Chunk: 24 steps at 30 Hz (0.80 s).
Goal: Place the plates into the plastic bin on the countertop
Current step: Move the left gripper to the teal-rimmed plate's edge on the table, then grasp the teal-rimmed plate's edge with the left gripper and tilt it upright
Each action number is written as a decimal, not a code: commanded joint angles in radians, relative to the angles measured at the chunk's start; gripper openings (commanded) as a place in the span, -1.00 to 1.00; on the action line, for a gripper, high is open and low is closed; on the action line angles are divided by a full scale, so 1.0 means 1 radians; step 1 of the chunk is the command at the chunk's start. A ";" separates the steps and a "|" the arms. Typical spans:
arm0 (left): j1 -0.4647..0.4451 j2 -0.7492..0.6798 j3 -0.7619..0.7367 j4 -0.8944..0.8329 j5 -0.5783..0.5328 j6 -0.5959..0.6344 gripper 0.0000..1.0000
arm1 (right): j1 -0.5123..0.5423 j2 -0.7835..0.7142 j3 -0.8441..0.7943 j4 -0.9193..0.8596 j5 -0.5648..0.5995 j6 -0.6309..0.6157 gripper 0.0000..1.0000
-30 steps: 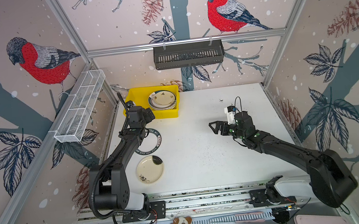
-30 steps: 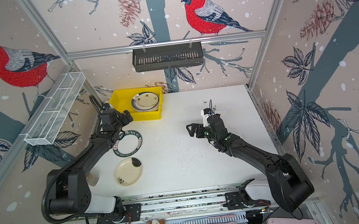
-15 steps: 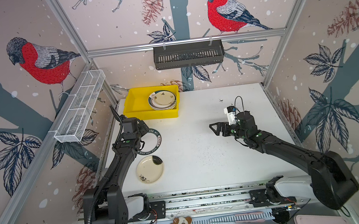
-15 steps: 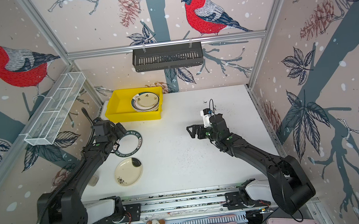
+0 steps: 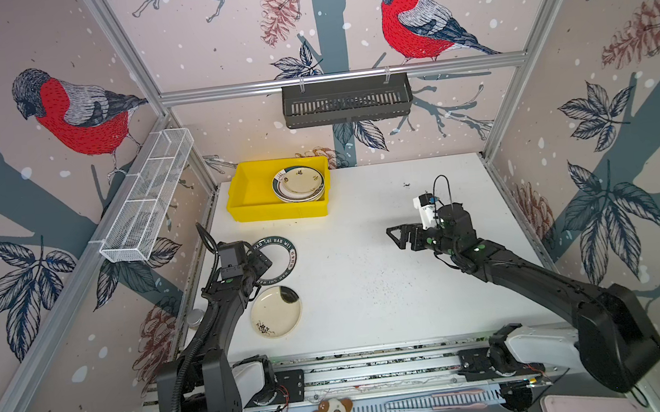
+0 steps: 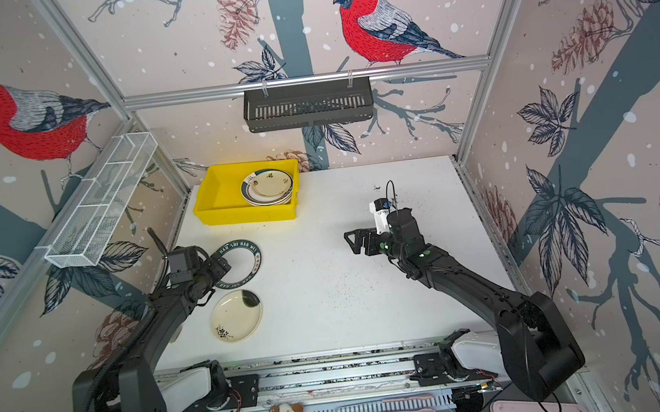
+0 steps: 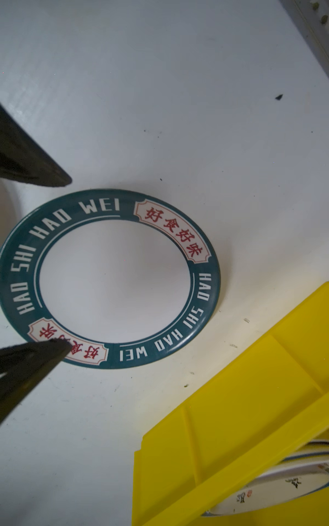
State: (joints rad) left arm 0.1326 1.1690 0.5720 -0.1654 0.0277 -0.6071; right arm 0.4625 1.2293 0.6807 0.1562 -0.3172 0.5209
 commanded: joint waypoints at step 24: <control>0.068 0.059 -0.124 0.172 0.113 -0.032 0.10 | -0.013 0.044 0.043 -0.033 -0.033 0.009 0.95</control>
State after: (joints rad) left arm 0.1989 1.2236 0.4492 -0.0299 0.1394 -0.6468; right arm 0.4511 1.2678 0.7162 0.1265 -0.3408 0.5278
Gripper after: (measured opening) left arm 0.549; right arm 0.977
